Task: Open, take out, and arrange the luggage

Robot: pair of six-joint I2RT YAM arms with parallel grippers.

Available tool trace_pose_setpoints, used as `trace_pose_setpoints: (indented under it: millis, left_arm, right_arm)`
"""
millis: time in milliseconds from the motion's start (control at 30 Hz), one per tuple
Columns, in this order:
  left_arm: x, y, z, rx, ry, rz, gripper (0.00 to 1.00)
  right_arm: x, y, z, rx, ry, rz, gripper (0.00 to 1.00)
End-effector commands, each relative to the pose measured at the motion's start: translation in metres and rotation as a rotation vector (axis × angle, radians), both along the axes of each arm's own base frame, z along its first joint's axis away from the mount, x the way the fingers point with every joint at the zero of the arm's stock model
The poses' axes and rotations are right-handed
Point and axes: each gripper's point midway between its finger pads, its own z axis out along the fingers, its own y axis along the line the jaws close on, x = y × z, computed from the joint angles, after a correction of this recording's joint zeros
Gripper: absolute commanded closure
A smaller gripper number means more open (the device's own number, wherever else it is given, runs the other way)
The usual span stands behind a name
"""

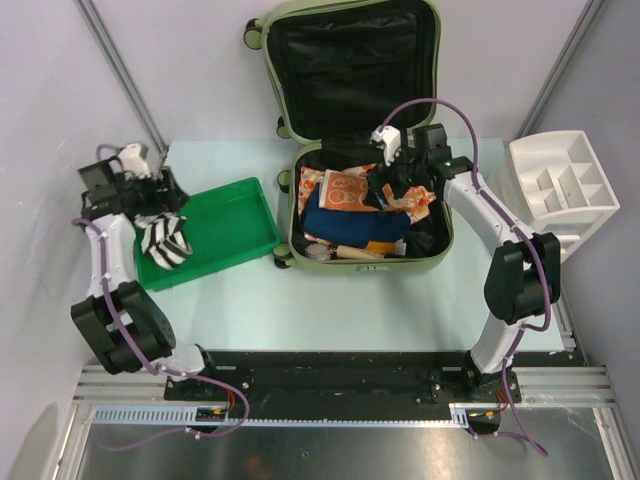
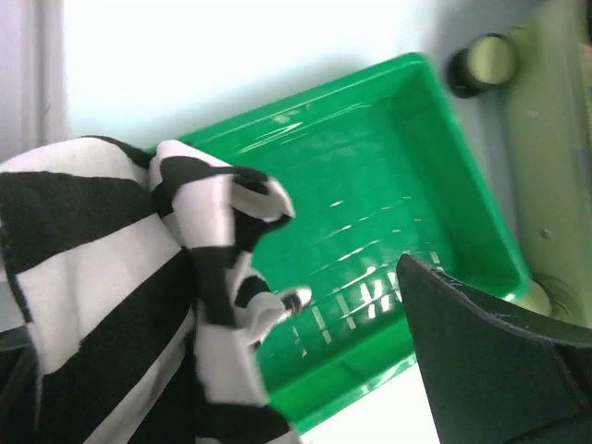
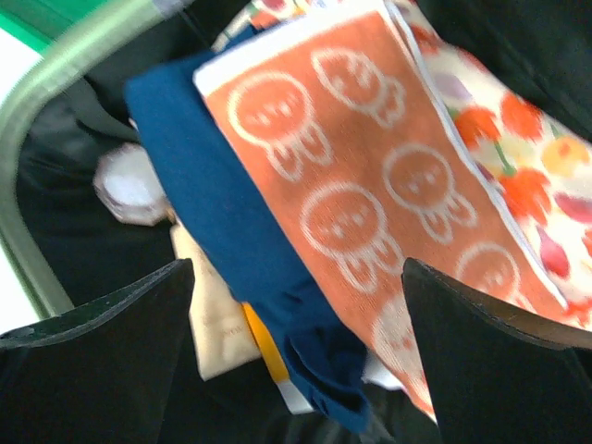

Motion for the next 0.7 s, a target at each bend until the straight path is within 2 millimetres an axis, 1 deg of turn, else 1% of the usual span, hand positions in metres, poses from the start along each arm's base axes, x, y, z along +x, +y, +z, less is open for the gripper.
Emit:
trace_pose_setpoints:
  millis: [0, 33, 100, 133, 167, 200, 233, 367, 433, 533, 567, 600, 633, 667]
  left_arm:
    - [0.010, -0.069, 0.037, 0.164, -0.129, -0.301, 0.00]
    - [0.012, -0.090, 0.035, 0.159, -0.128, -0.350, 0.00]
    - [0.016, -0.100, 0.034, 0.145, -0.119, -0.359, 0.01]
    - [0.019, -0.100, 0.026, 0.103, -0.088, -0.335, 0.03]
    - [0.022, -0.096, 0.027, 0.093, -0.082, -0.313, 0.05]
    - [0.024, -0.097, 0.023, 0.059, -0.069, -0.312, 0.05]
    - [0.024, -0.094, 0.025, 0.049, -0.073, -0.306, 0.06]
    - [0.019, -0.093, 0.028, 0.063, -0.081, -0.299, 0.03]
    - [0.017, -0.088, 0.030, 0.060, -0.082, -0.279, 0.03]
    - [0.013, -0.085, 0.028, 0.041, -0.073, -0.264, 0.03]
    - [0.013, -0.083, 0.025, 0.043, -0.062, -0.261, 0.03]
    - [0.012, -0.083, 0.021, 0.062, -0.055, -0.281, 0.03]
    - [0.009, -0.090, 0.015, 0.065, -0.028, -0.313, 0.01]
    - [0.009, -0.093, 0.013, 0.071, -0.016, -0.332, 0.00]
  right_arm:
    - [0.005, -0.030, -0.016, -0.120, -0.003, -0.002, 0.02]
    - [0.007, -0.030, -0.022, -0.128, 0.001, 0.001, 0.02]
    - [0.014, -0.028, -0.021, -0.132, -0.017, 0.004, 0.02]
    - [0.017, -0.025, -0.027, -0.135, -0.005, 0.008, 0.03]
    - [0.021, -0.021, -0.020, -0.128, -0.018, 0.011, 0.03]
    - [0.021, -0.019, -0.022, -0.123, -0.005, 0.018, 0.03]
    - [0.022, -0.017, -0.024, -0.122, 0.001, 0.021, 0.03]
    - [0.024, -0.010, -0.022, -0.110, -0.010, 0.026, 0.03]
    - [0.022, -0.007, -0.024, -0.109, -0.002, 0.033, 0.03]
    - [0.021, -0.005, -0.026, -0.099, 0.007, 0.032, 0.03]
    - [0.020, -0.004, -0.027, -0.097, 0.010, 0.035, 0.03]
    - [0.020, -0.005, -0.027, -0.096, 0.012, 0.034, 0.03]
    - [0.021, -0.004, -0.026, -0.092, 0.011, 0.033, 0.03]
    - [0.022, -0.004, -0.027, -0.091, 0.011, 0.032, 0.03]
